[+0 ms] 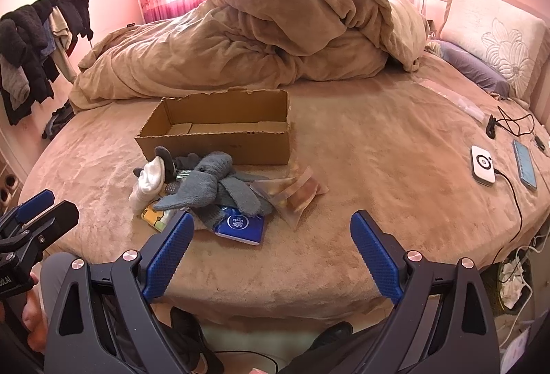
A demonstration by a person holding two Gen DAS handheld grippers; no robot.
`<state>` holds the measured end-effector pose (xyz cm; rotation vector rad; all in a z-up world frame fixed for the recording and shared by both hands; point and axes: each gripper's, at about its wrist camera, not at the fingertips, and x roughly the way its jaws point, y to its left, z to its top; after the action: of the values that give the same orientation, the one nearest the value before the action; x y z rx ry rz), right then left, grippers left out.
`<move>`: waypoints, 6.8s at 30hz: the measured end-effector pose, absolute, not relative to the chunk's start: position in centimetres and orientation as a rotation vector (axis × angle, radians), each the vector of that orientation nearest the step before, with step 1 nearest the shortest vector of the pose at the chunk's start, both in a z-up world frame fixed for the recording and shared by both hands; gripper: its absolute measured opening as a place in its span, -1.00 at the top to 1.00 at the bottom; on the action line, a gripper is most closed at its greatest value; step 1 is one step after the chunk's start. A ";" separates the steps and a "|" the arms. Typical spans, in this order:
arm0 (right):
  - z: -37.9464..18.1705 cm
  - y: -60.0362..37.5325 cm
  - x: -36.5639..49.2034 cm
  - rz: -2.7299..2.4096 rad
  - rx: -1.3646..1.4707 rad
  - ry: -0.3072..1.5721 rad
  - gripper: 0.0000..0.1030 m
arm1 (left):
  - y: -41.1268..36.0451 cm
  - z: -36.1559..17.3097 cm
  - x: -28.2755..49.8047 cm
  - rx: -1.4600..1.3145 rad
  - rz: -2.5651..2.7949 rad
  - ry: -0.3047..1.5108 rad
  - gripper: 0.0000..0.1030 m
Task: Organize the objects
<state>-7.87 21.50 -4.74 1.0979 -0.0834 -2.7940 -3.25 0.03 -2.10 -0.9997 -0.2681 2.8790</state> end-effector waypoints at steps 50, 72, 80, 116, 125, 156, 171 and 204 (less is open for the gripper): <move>-14.9 24.4 -19.9 -2.703 1.261 -0.168 -0.84 | -2.4 -14.3 -16.9 -1.253 2.776 -0.278 -0.41; -14.0 24.0 -19.2 -2.642 1.178 -0.211 0.19 | -2.5 -9.9 -13.6 -1.143 2.809 -0.284 0.16; -9.8 24.0 -18.1 -2.671 1.104 -0.176 0.19 | -1.8 -5.6 -12.5 -1.077 2.823 -0.271 0.16; -10.1 18.6 -30.0 -2.510 1.164 -0.086 0.16 | 1.2 -8.8 -30.8 -1.239 2.631 -0.312 0.12; -10.6 18.9 -30.1 -2.511 1.190 -0.088 -0.04 | 0.7 -9.1 -30.5 -1.267 2.639 -0.359 -0.34; -3.6 17.8 -18.1 -2.585 1.056 -0.068 -0.06 | -3.6 -1.5 -14.1 -1.133 2.797 -0.304 -0.37; -6.5 16.8 -15.3 -2.550 1.107 -0.043 -0.06 | -2.8 -6.5 -12.1 -1.242 2.737 -0.325 -0.37; -12.2 15.3 -19.9 -2.424 1.222 -0.051 0.15 | -0.1 -15.0 -13.9 -1.363 2.613 -0.211 0.04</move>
<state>-19.86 15.31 -12.17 1.2223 -0.0512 -2.4237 -13.91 -0.10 -14.95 -1.3625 -0.2106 2.6128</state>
